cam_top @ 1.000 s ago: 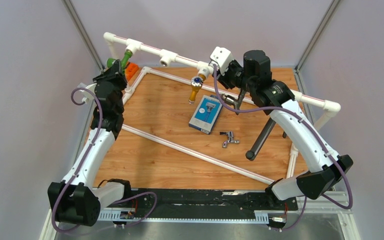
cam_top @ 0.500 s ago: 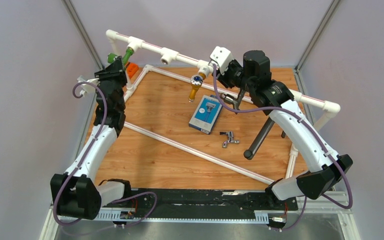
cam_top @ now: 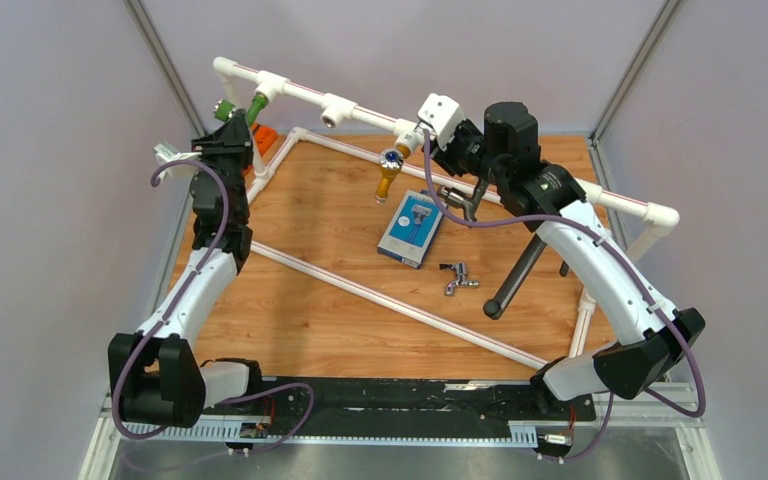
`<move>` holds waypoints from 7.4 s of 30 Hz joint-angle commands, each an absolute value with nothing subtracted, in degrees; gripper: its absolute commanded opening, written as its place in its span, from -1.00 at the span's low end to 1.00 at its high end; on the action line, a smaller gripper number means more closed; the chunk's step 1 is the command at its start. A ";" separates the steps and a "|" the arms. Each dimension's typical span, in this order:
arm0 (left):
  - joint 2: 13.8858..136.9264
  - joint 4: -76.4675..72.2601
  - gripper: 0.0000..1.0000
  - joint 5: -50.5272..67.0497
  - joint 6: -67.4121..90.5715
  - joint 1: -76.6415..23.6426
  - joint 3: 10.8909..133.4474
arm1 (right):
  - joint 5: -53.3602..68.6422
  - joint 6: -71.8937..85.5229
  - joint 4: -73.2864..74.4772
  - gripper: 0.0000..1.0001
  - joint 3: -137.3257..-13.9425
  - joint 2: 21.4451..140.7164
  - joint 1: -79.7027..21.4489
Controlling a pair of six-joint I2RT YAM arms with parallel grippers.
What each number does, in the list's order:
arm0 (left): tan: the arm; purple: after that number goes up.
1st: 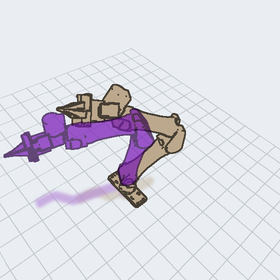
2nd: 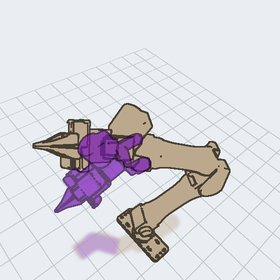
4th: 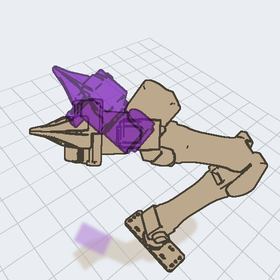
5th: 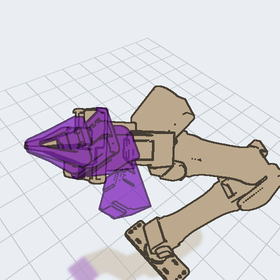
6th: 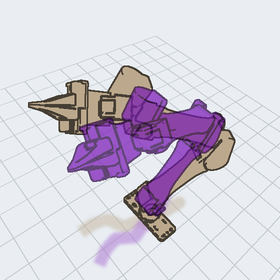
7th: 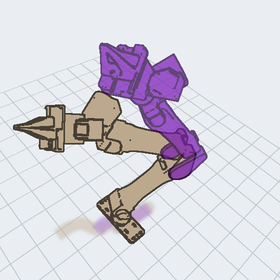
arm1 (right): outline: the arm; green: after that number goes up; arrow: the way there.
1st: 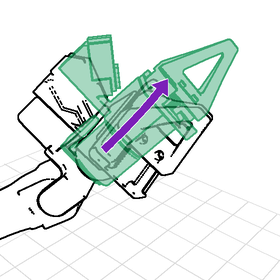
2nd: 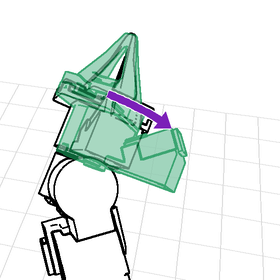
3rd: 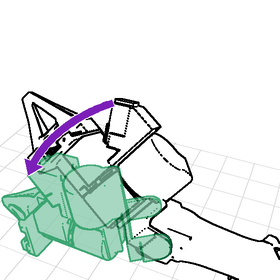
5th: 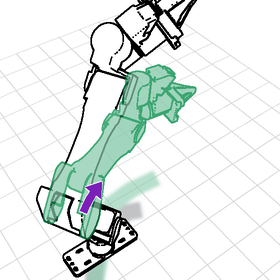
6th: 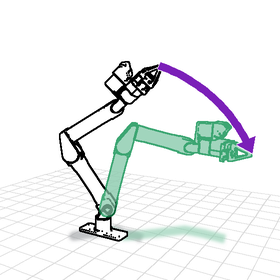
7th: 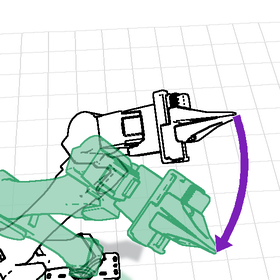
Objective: Install the water faucets
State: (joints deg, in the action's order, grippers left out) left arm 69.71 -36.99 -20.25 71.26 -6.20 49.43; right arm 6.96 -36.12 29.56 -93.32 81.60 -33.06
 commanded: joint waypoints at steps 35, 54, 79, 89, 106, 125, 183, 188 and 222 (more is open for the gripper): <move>79.89 -43.78 -1.00 15.20 28.48 -2.29 44.74 | 17.40 -28.74 41.04 -1.00 -89.30 78.22 -41.84; 80.16 -23.83 -1.00 21.18 5.45 -0.35 55.28 | 16.96 -30.41 41.04 -1.00 -88.42 77.26 -43.15; 70.41 -28.74 -1.00 20.56 11.33 2.64 55.29 | 16.09 -27.86 41.75 -0.47 -90.18 73.57 -44.91; 70.75 -36.64 -0.45 21.27 17.75 2.64 52.30 | 14.07 -26.72 41.22 0.11 -89.82 73.39 -46.49; 78.04 -54.48 -0.10 13.98 30.05 2.64 51.15 | 13.62 -26.19 41.66 0.15 -89.74 74.35 -47.37; 70.24 -42.33 -1.00 7.57 35.60 2.99 46.50 | 10.72 -25.84 43.33 0.32 -91.49 71.72 -47.72; 37.09 9.84 -1.00 50.63 27.86 -22.41 39.55 | 2.19 -42.54 29.71 -0.52 -71.10 77.52 -64.95; 36.74 5.81 -0.26 49.49 31.19 -22.41 36.49 | 4.22 -41.58 29.71 -1.00 -71.46 76.73 -64.95; 34.36 -26.19 0.11 42.98 49.39 -24.08 21.45 | 10.02 -34.28 29.71 -1.00 -76.38 79.36 -62.84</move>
State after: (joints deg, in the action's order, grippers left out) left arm 33.65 -20.60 44.45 47.75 -23.11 21.67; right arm 8.25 -36.16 31.05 -73.25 78.81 -63.07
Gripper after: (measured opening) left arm 0.582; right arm 0.342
